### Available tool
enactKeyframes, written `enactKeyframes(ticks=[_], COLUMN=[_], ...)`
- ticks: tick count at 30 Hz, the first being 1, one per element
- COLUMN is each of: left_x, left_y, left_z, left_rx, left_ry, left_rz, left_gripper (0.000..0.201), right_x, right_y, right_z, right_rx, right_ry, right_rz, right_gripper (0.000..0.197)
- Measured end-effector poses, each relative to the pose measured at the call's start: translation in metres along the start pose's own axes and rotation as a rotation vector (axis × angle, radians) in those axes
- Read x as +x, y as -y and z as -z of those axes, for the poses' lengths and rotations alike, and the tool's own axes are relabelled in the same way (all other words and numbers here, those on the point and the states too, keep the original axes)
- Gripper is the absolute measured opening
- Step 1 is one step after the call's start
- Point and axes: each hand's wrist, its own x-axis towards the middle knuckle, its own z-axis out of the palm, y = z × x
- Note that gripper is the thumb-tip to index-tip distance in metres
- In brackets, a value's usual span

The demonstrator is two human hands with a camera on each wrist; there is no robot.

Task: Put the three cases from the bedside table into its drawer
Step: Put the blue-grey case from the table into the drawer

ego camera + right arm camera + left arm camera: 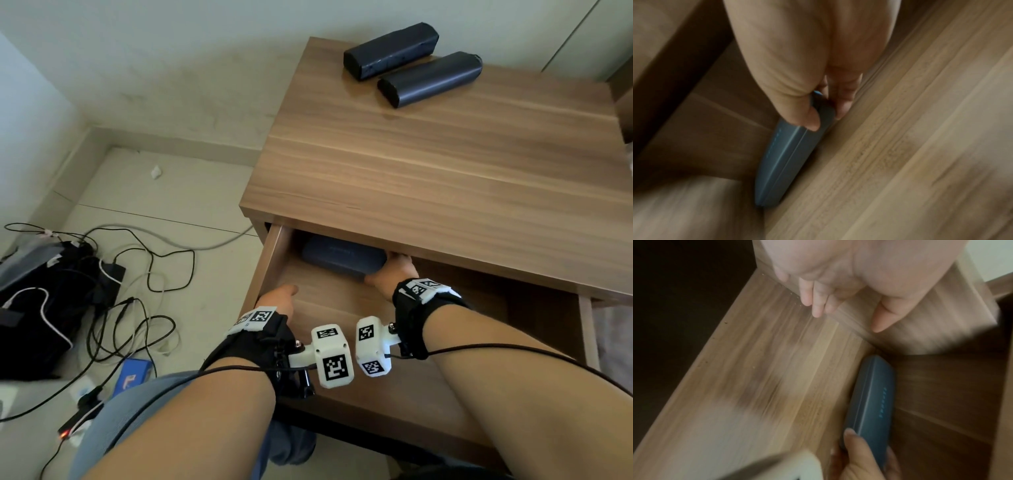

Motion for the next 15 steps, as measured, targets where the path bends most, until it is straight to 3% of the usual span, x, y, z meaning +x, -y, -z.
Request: enactKeyframes(ticks=[7, 15], left_x=[0.010, 0.012], left_y=[-0.011, -0.013], left_z=[-0.007, -0.006], left_rx=[-0.099, -0.076], left_ry=[0.014, -0.006], left_rz=[0.007, -0.008], left_gripper=[0.057, 0.058], right_x=[0.011, 0.006], right_y=[0.009, 0.008], right_z=[-0.012, 0.005], right_rx=[0.193, 0.217], right_ry=[0.017, 0.097], right_rz=[-0.045, -0.133], right_gripper=[0.041, 0.050])
